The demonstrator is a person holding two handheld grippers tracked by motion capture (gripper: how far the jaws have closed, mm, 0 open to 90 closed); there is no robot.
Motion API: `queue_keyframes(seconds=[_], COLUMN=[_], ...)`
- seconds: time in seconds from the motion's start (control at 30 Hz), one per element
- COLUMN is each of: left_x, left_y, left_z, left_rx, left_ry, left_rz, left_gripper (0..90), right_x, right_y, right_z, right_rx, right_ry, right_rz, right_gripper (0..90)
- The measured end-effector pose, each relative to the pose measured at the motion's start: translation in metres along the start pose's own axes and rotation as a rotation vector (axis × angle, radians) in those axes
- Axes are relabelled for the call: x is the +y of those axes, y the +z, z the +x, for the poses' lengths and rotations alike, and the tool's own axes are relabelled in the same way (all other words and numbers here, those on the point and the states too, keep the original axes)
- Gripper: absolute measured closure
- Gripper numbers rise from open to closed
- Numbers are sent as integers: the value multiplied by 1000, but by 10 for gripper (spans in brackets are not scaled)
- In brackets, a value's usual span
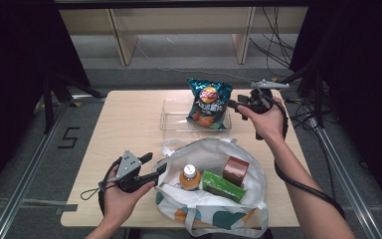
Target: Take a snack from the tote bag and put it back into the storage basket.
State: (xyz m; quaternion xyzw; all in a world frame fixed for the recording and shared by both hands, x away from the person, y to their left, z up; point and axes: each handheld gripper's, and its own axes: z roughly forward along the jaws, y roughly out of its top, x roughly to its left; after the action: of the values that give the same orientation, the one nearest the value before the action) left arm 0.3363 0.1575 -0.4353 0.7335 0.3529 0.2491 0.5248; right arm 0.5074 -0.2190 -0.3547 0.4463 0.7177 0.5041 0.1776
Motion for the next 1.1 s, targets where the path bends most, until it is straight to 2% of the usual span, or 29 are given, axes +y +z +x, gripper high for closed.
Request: queue_keyframes(seconds=[0.03,0.07,0.1,0.17,0.23,0.3,0.33,0.37,0.47,0.5,0.57,0.6,0.63,0.7,0.73,0.77,0.8,1.0,1.07,1.1], left_x=[-1,0,0,0,0,0,0,0,0,0,1,1,1,1,1,1,1,1,1,1], left_y=[1,0,0,1,1,1,2,2,2,2,2,2,2,3,4,4,4,3,3,3], left_z=[-1,-1,-1,-1,-2,-1,-2,-2,-1,-1,0,0,0,-1,-1,-1,-1,0,0,0], left_rx=[-8,-2,-1,0,-2,-5,-3,-4,-6,-6,-7,-8,-8,-12,-14,-14,-21,-12,-11,-12], left_ry=[-16,-7,-3,10,0,3,-8,-9,-2,-7,-3,-4,-3,-2,1,-5,-10,-8,-5,-7], left_rz=[-5,2,3,3,3,7,6,3,1,2,3,3,4,-1,-1,0,-5,-1,-2,-3], left_gripper=[378,378,378,378,378,378,378,378,378,378,378,377,377,376,376,376,376,375,376,376], right_x=[0,-2,-2,-5,-7,-9,-9,-9,-13,-14,-17,-19,-19,-20,-20,-21,-22,-31,-35,-37], right_y=[-3,-6,-8,-13,-17,-20,-22,-25,-30,-33,-36,-38,-39,-43,-46,-46,-49,-61,-66,-67], right_z=[1,1,2,3,5,7,6,8,9,12,12,13,12,14,16,15,17,21,25,24], right_rx=[-5,3,4,-1,15,8,14,14,22,25,38,47,52,43,53,58,56,82,84,86], right_ry=[3,-14,-6,-23,-9,-18,-42,-32,-48,-24,-44,-24,-49,-42,-18,-53,-27,-59,-43,-55], right_rz=[5,-6,-7,1,15,17,16,20,26,32,27,23,18,22,29,17,31,28,39,31], right_gripper=[470,470,470,470,470,470,469,469,470,470,467,462,460,458,458,459,462,481,484,485])
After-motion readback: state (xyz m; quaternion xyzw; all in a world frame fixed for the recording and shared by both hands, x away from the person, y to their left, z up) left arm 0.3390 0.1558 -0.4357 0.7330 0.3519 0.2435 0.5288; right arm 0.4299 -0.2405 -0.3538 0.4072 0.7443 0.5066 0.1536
